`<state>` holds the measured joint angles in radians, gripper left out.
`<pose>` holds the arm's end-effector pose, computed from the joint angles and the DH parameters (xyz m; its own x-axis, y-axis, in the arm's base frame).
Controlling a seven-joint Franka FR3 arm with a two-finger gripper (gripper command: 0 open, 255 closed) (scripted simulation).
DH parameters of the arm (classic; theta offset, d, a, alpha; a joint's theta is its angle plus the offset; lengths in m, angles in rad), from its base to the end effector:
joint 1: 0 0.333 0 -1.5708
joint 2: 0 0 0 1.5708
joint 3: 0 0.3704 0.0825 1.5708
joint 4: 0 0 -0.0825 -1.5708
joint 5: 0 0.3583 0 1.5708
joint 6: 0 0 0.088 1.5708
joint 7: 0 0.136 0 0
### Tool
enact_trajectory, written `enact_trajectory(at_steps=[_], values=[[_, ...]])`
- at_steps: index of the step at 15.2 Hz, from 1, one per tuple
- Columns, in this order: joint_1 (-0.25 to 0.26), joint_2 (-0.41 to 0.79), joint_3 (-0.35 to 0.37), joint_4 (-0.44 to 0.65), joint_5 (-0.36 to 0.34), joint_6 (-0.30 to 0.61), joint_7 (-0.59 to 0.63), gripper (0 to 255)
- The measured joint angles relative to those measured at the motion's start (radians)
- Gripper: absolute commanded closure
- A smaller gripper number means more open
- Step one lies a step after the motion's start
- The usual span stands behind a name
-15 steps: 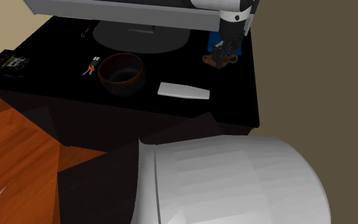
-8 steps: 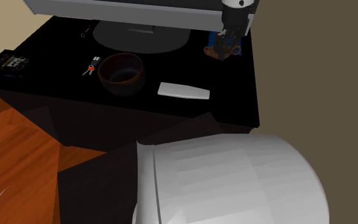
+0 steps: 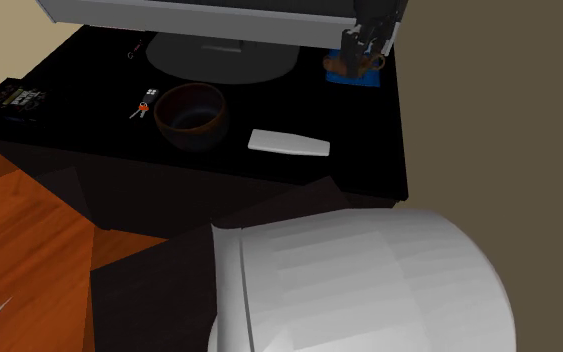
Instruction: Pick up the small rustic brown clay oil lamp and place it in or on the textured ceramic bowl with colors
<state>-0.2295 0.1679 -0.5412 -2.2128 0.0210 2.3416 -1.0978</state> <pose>0.3860 -0.3665 0.3549 0.9478 0.3112 -0.0700 0.3132 -0.9495 0.0198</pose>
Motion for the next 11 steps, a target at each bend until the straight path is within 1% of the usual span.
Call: enact_trajectory(at_steps=[1, 3, 7, 11], values=[[0.002, -0.009, -0.002, 0.003, -0.006, -0.011, 0.004, 255], [0.022, -0.037, 0.004, -0.019, -0.026, -0.015, 0.042, 255], [0.084, -0.095, 0.039, -0.071, -0.067, -0.019, 0.163, 255], [0.140, -0.131, 0.084, -0.103, -0.088, -0.025, 0.278, 255]])
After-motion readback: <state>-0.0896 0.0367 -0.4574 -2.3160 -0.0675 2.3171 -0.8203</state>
